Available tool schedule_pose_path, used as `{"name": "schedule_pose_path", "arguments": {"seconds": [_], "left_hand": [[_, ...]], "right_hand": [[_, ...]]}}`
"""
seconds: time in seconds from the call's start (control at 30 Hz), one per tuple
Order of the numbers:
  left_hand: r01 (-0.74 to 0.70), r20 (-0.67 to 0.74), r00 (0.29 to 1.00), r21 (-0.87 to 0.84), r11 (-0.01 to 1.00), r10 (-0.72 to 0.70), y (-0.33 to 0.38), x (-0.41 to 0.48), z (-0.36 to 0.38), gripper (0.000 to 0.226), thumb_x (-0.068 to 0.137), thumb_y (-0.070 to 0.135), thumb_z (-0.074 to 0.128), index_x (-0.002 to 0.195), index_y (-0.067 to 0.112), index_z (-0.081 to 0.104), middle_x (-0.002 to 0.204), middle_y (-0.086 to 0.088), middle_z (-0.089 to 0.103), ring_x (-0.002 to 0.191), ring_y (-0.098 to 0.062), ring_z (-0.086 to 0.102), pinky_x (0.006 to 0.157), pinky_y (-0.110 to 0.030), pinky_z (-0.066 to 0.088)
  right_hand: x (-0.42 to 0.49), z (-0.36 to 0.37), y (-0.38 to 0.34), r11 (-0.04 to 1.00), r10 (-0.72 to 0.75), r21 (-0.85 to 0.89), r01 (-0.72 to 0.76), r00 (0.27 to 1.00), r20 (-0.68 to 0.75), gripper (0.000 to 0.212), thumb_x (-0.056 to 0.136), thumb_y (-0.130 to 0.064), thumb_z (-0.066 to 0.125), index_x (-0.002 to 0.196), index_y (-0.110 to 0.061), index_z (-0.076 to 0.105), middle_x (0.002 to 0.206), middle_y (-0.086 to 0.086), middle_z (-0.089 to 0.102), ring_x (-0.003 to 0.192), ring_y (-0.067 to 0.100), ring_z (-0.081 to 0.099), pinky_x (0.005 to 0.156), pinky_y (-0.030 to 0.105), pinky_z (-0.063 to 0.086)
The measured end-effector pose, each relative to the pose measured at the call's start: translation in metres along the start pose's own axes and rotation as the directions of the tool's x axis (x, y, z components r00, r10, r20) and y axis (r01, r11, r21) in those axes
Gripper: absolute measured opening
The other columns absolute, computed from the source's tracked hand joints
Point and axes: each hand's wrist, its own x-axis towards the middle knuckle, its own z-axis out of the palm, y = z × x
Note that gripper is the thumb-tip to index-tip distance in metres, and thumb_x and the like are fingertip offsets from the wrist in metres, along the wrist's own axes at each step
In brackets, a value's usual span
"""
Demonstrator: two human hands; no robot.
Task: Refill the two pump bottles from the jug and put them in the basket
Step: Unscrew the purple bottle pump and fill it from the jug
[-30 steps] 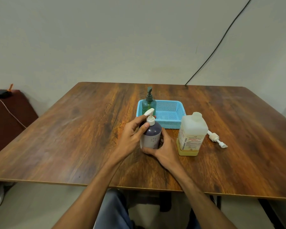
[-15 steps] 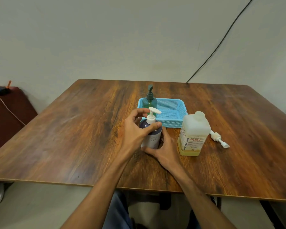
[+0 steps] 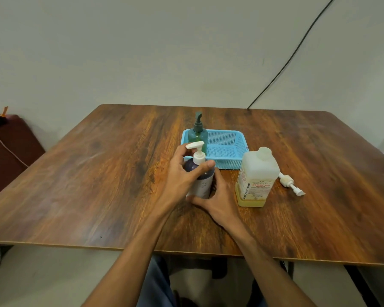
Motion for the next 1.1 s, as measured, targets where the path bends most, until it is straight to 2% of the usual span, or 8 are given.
{"name": "schedule_pose_path", "arguments": {"seconds": [0.07, 0.13, 0.2, 0.37, 0.53, 0.67, 0.77, 1.1], "left_hand": [[0.006, 0.098, 0.995, 0.013, 1.0, -0.007, -0.002, -0.004, -0.002, 0.038, 0.1, 0.017, 0.061, 0.137, 0.015, 0.056, 0.126, 0.001, 0.067, 0.113, 0.002, 0.064, 0.094, -0.017, 0.051], [-0.014, 0.129, 0.992, -0.015, 1.0, 0.016, -0.007, -0.007, -0.007, 0.034, 0.105, 0.009, 0.05, 0.139, 0.013, 0.055, 0.132, -0.006, 0.068, 0.121, -0.005, 0.063, 0.1, -0.02, 0.05], [-0.037, 0.058, 0.998, -0.038, 0.999, 0.039, -0.008, -0.007, -0.011, 0.032, 0.102, 0.001, 0.056, 0.133, 0.007, 0.06, 0.127, -0.013, 0.071, 0.119, -0.014, 0.067, 0.099, -0.024, 0.052], [-0.071, -0.091, 0.993, 0.053, 0.996, 0.076, -0.004, 0.0, -0.005, 0.037, 0.082, 0.008, 0.084, 0.116, 0.011, 0.069, 0.108, 0.0, 0.074, 0.1, -0.007, 0.07, 0.089, -0.022, 0.055], [-0.048, 0.042, 0.998, 0.003, 0.999, 0.048, -0.006, -0.001, -0.006, 0.029, 0.098, 0.009, 0.066, 0.127, 0.014, 0.064, 0.119, -0.002, 0.074, 0.114, -0.014, 0.069, 0.095, -0.025, 0.055], [-0.077, -0.07, 0.995, -0.038, 0.996, 0.074, 0.0, 0.0, -0.004, 0.023, 0.095, 0.005, 0.069, 0.117, 0.012, 0.07, 0.112, -0.01, 0.077, 0.11, -0.025, 0.072, 0.095, -0.038, 0.058], [-0.106, -0.167, 0.982, -0.1, 0.989, 0.089, 0.012, 0.004, 0.0, 0.023, 0.09, 0.002, 0.074, 0.113, 0.006, 0.071, 0.109, -0.018, 0.076, 0.102, -0.022, 0.073, 0.087, -0.033, 0.061], [-0.249, -0.315, 0.932, -0.198, 0.948, 0.179, 0.056, 0.016, -0.012, 0.028, 0.082, 0.0, 0.081, 0.107, 0.01, 0.072, 0.099, -0.004, 0.078, 0.093, -0.017, 0.075, 0.085, -0.031, 0.06]], "right_hand": [[0.0, 0.0, 0.001, 1.0, -0.002, -0.002, 0.002, 1.0, -0.006, 0.092, 0.066, -0.028, 0.093, 0.141, -0.04, 0.042, 0.133, -0.019, 0.059, 0.121, -0.002, 0.056, 0.101, 0.036, 0.053], [0.001, 0.001, 0.003, 1.0, -0.004, -0.001, 0.004, 1.0, -0.007, 0.092, 0.065, -0.03, 0.093, 0.142, -0.038, 0.044, 0.134, -0.018, 0.06, 0.122, 0.0, 0.057, 0.101, 0.038, 0.054], [0.001, 0.001, 0.004, 1.0, -0.006, -0.002, 0.006, 1.0, -0.003, 0.094, 0.064, -0.03, 0.093, 0.143, -0.036, 0.044, 0.135, -0.017, 0.06, 0.122, 0.0, 0.057, 0.1, 0.039, 0.054], [0.001, 0.0, 0.003, 1.0, -0.008, 0.006, 0.008, 1.0, 0.012, 0.094, 0.066, -0.026, 0.093, 0.141, -0.045, 0.04, 0.131, -0.025, 0.058, 0.121, -0.007, 0.054, 0.101, 0.026, 0.051], [0.001, 0.0, 0.006, 1.0, -0.007, 0.006, 0.007, 1.0, 0.014, 0.095, 0.065, -0.028, 0.094, 0.143, -0.039, 0.041, 0.135, -0.02, 0.058, 0.124, -0.003, 0.054, 0.103, 0.031, 0.051], [0.002, 0.001, 0.007, 1.0, -0.016, 0.014, 0.016, 1.0, 0.018, 0.095, 0.063, -0.031, 0.094, 0.143, -0.037, 0.043, 0.135, -0.02, 0.059, 0.123, -0.002, 0.056, 0.101, 0.035, 0.053], [0.001, 0.001, 0.005, 1.0, -0.018, 0.004, 0.018, 1.0, 0.021, 0.097, 0.063, -0.034, 0.094, 0.142, -0.043, 0.039, 0.136, -0.024, 0.056, 0.125, -0.006, 0.052, 0.104, 0.029, 0.05], [0.001, -0.003, 0.005, 0.999, -0.016, -0.033, 0.017, 0.999, 0.036, 0.093, 0.062, -0.033, 0.096, 0.132, -0.051, 0.037, 0.124, -0.043, 0.046, 0.116, -0.023, 0.046, 0.093, 0.002, 0.039]]}}
